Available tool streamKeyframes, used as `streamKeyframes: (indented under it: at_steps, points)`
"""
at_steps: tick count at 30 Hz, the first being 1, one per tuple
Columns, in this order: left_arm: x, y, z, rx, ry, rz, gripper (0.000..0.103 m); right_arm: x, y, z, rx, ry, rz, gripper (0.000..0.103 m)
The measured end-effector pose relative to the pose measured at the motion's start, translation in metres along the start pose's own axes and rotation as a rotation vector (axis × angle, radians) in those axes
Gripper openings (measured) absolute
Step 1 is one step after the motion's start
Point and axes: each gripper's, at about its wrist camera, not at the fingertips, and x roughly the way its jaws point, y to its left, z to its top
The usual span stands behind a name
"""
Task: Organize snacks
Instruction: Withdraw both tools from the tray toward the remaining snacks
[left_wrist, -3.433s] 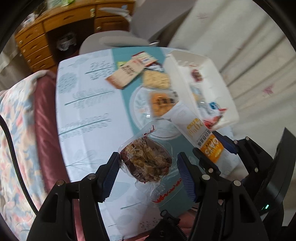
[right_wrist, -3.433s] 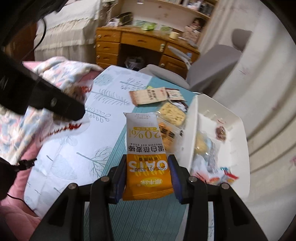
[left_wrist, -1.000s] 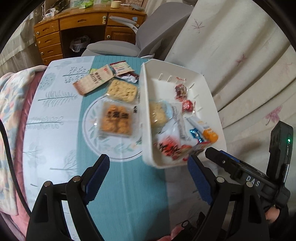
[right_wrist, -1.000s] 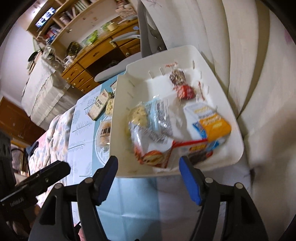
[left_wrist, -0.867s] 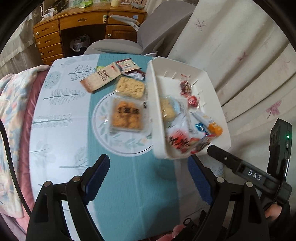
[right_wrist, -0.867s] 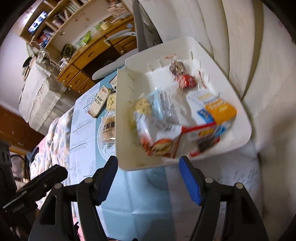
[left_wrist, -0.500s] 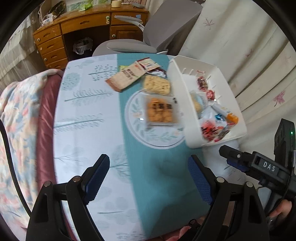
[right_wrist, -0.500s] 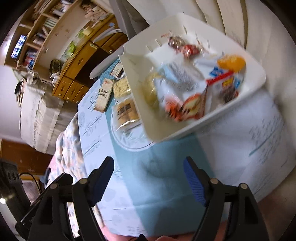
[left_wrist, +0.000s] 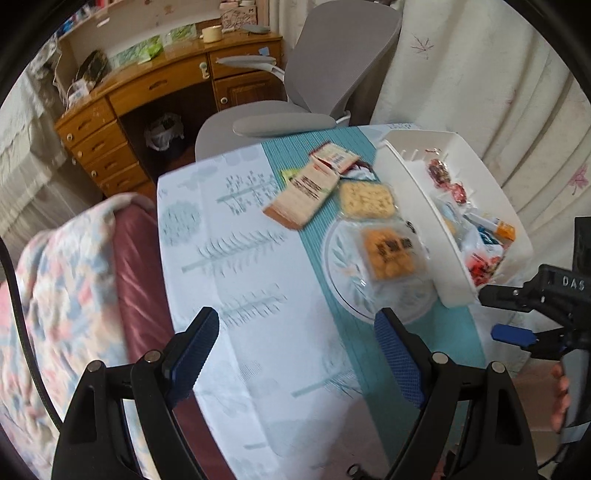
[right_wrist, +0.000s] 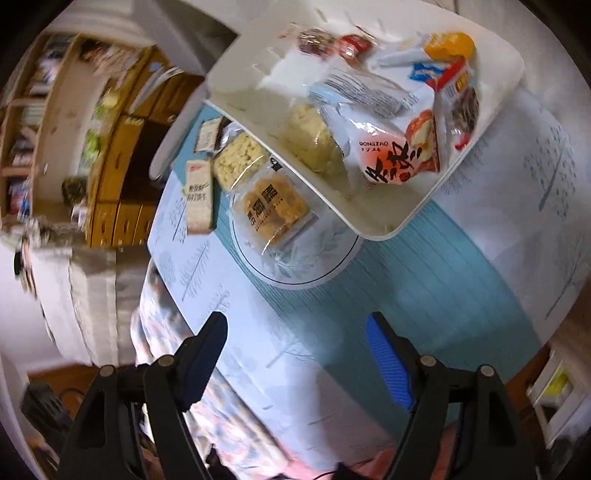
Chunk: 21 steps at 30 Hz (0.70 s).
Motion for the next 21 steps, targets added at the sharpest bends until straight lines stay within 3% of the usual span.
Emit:
streamKeyframes:
  at_steps: [10,21]
  points:
    - [0.038,0.012,0.059,0.051,0.03,-0.018,0.085,0.031,0.023,0.03,0.234,-0.002,0.004,0.078]
    - [0.114,0.01,0.112,0.094,0.085,-0.01,0.085,0.066,0.032,0.064,0.468,-0.073,-0.007,0.079]
